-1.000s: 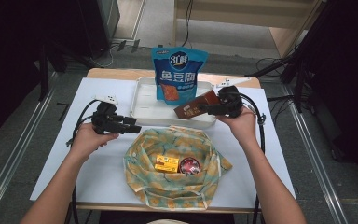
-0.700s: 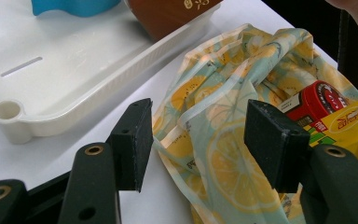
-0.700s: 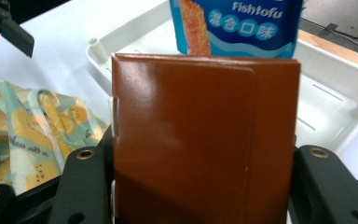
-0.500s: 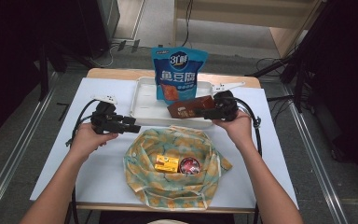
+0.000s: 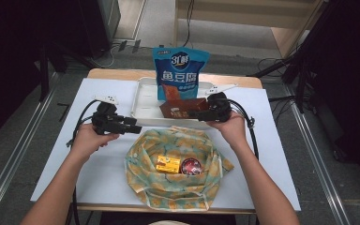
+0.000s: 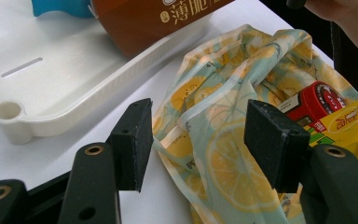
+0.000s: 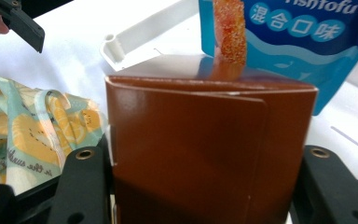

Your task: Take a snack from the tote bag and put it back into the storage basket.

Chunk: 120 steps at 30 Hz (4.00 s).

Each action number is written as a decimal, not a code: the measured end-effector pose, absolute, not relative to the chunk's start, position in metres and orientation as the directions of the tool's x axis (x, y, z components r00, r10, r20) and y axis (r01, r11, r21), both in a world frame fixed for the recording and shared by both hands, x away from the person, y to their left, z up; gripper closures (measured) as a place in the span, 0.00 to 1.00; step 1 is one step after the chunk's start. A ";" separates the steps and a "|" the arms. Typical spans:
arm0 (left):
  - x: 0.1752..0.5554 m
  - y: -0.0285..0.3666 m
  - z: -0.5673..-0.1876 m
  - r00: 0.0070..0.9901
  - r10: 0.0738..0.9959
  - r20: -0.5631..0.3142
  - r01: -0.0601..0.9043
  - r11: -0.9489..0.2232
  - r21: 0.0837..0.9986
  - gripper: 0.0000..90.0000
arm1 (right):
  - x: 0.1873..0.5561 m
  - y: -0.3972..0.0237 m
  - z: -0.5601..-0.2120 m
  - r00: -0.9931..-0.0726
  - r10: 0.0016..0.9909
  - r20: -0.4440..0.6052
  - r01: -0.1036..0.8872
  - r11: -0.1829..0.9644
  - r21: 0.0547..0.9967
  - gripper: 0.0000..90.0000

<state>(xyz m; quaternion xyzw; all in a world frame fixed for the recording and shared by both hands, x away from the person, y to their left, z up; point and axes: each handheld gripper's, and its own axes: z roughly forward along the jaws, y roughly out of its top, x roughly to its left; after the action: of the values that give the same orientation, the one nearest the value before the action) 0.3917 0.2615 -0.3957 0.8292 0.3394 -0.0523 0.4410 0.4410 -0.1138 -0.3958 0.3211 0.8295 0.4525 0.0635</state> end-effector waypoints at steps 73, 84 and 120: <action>0.392 0.261 -0.398 0.768 0.510 -0.388 0.609 -0.391 0.690 0.47 | 0.486 -0.095 -0.452 -0.788 0.579 0.209 0.507 0.419 0.753 0.33; 0.392 0.261 -0.398 0.765 0.514 -0.388 0.611 -0.388 0.690 0.47 | 0.485 -0.104 -0.448 -0.770 0.607 0.197 0.511 0.403 0.759 0.27; 0.392 0.262 -0.397 0.766 0.516 -0.383 0.606 -0.383 0.697 0.47 | 0.442 -0.075 -0.413 -0.818 0.562 0.121 0.410 0.422 0.809 0.75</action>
<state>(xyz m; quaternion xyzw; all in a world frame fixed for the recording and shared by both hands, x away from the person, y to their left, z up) 0.3917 0.2623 -0.3967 0.8299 0.3380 -0.0515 0.4409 0.4417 -0.0750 -0.4129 0.2896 0.8391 0.4528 0.0842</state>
